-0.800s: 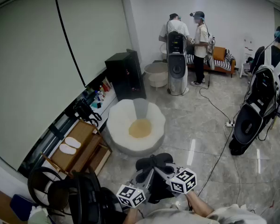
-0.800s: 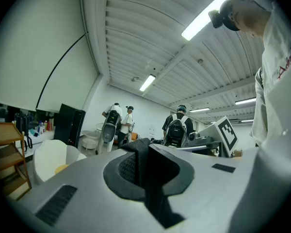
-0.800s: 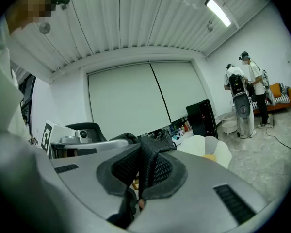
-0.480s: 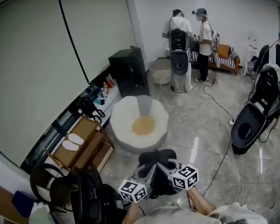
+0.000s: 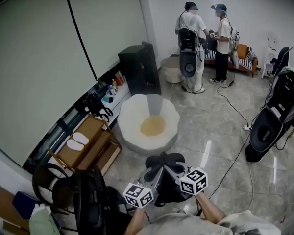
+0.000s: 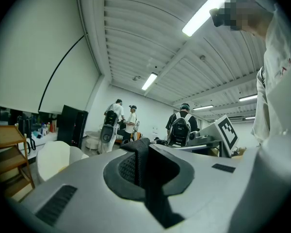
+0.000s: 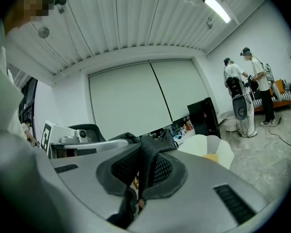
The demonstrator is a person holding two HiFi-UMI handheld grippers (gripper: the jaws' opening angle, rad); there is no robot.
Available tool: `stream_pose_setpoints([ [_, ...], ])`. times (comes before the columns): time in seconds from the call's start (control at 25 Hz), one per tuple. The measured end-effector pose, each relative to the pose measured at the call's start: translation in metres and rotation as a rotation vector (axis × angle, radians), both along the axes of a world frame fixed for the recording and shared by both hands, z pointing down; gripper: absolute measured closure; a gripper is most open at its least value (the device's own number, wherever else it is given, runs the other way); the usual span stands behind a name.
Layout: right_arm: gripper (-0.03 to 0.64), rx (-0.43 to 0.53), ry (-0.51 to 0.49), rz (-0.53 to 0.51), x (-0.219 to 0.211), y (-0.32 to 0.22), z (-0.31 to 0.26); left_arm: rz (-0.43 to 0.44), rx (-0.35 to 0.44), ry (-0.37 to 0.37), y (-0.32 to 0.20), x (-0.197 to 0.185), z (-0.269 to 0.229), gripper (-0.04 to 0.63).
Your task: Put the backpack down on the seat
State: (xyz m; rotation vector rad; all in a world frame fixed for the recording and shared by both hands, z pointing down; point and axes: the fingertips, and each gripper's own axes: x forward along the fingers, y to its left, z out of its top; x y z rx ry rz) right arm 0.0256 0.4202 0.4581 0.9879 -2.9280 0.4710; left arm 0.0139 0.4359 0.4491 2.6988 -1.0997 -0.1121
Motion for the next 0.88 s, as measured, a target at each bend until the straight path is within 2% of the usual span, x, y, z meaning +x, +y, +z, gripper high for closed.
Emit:
stream_pose_setpoints([
  [0.44,0.575,-0.028,0.012,-0.038,0.029,-0.007,0.012,-0.036,-0.035,0.006,-0.007,0.029,0.013,0.552],
  [0.88,0.577,-0.035,0.023,-0.016,0.051,-0.035,0.02,-0.027,-0.047,0.013,-0.035,0.051,0.02,0.552],
])
